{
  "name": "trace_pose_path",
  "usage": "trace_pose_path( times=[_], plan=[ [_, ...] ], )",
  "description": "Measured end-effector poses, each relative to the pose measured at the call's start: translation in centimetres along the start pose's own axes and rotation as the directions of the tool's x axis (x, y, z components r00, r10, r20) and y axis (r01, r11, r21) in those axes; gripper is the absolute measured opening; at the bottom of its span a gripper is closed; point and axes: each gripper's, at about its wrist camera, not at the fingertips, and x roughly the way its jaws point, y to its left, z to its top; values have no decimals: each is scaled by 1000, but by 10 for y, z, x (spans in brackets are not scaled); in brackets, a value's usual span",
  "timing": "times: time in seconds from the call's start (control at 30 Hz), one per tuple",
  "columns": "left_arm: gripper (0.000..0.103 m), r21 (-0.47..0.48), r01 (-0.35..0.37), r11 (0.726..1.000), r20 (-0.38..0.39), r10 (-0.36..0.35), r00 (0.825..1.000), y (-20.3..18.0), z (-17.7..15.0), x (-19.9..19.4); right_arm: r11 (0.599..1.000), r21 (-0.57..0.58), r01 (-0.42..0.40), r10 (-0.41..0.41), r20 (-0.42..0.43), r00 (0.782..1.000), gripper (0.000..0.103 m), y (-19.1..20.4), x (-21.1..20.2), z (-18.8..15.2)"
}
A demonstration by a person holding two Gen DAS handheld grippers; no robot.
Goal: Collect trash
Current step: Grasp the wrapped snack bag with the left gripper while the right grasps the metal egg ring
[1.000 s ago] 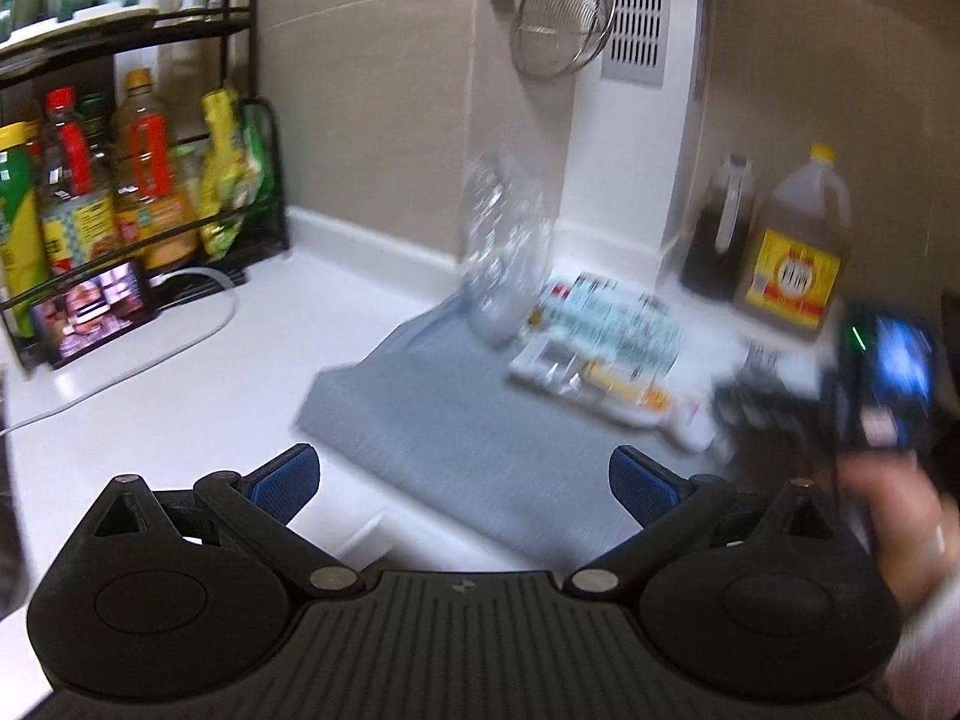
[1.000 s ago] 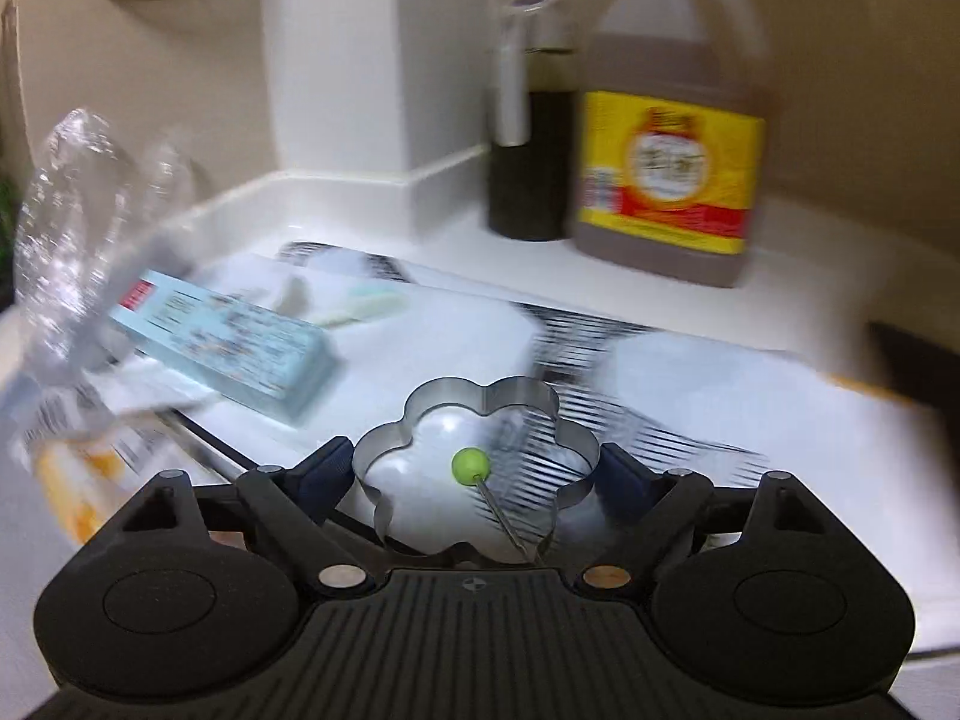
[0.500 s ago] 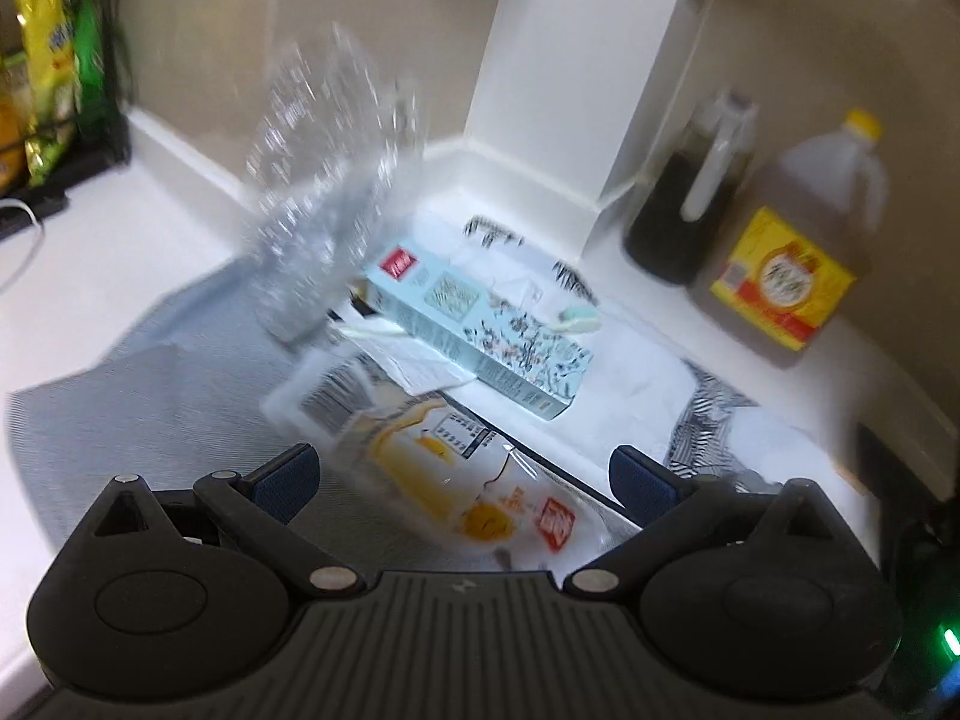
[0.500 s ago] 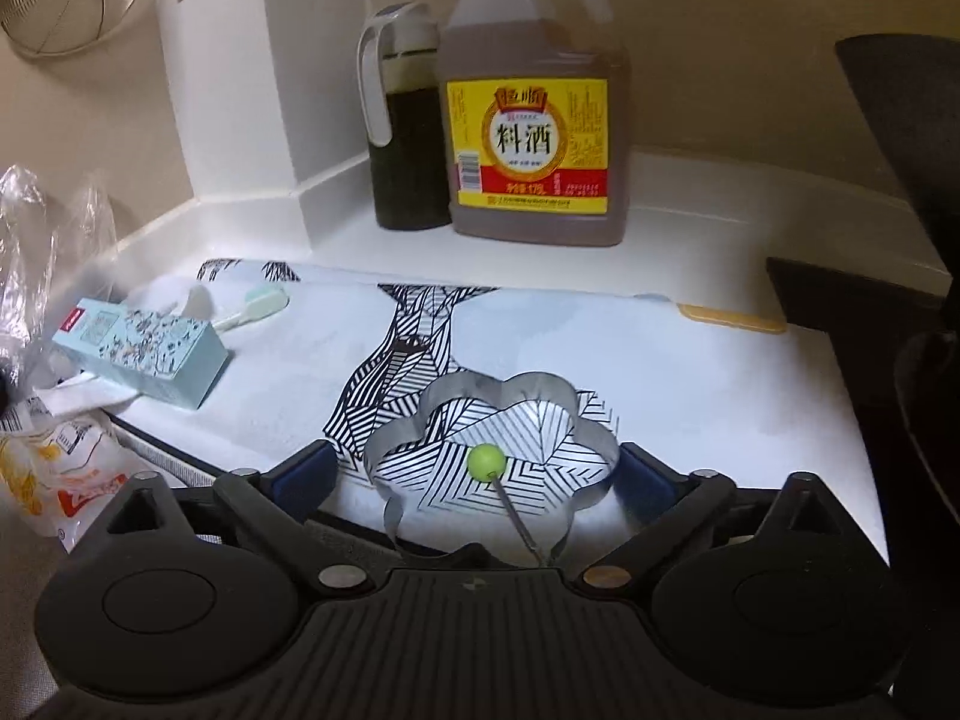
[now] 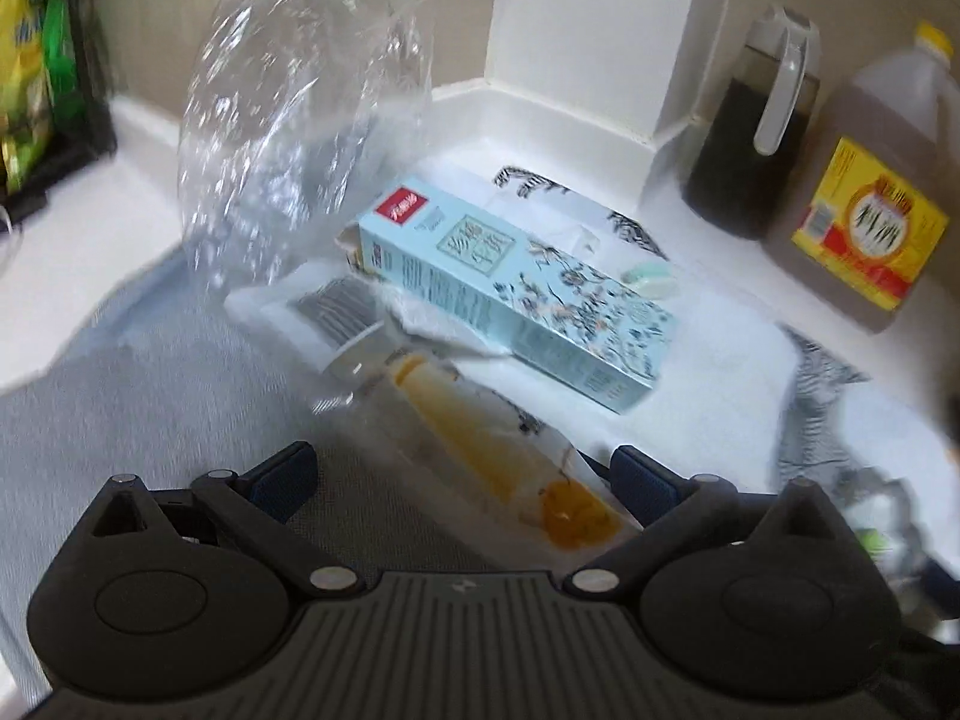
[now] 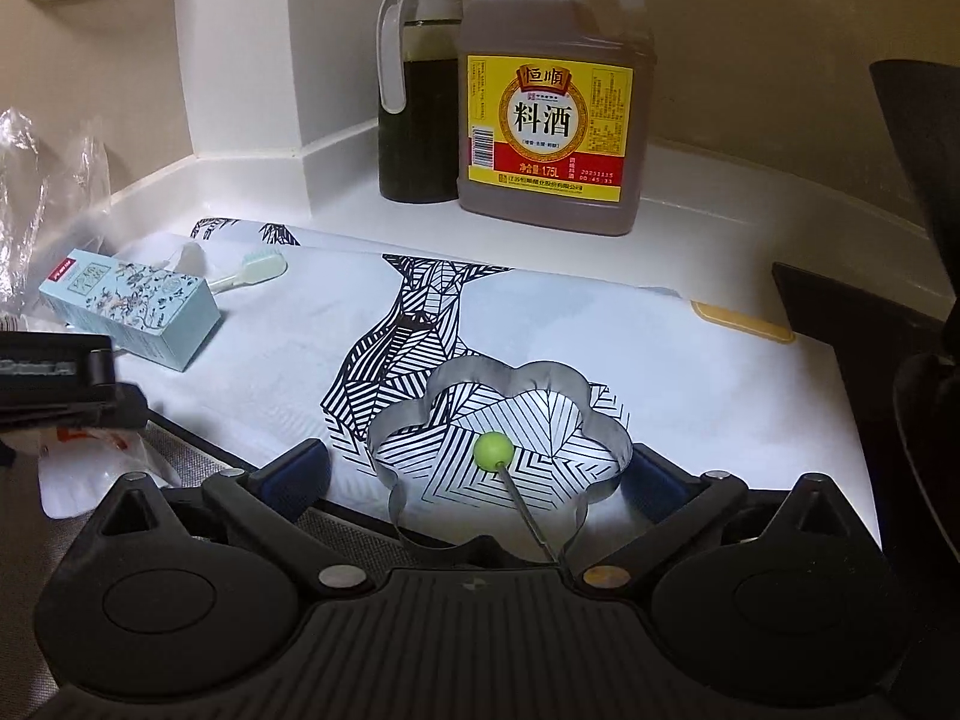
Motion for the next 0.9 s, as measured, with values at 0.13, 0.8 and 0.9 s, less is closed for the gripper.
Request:
trace_pose_path(
  times=[0.13,0.8,0.9],
  plan=[
    [103,37,-2,999,131,-3,991,-1,-19,1,1000,2,0,0,-5,1000,103,0,1,0],
    [103,41,-3,999,132,-3,991,-2,-19,0,1000,1,0,0,-6,1000,103,0,2,1],
    [103,41,-3,999,131,-2,991,-2,-19,0,1000,-2,2,-2,-7,1000,103,0,2,1]
  ],
)
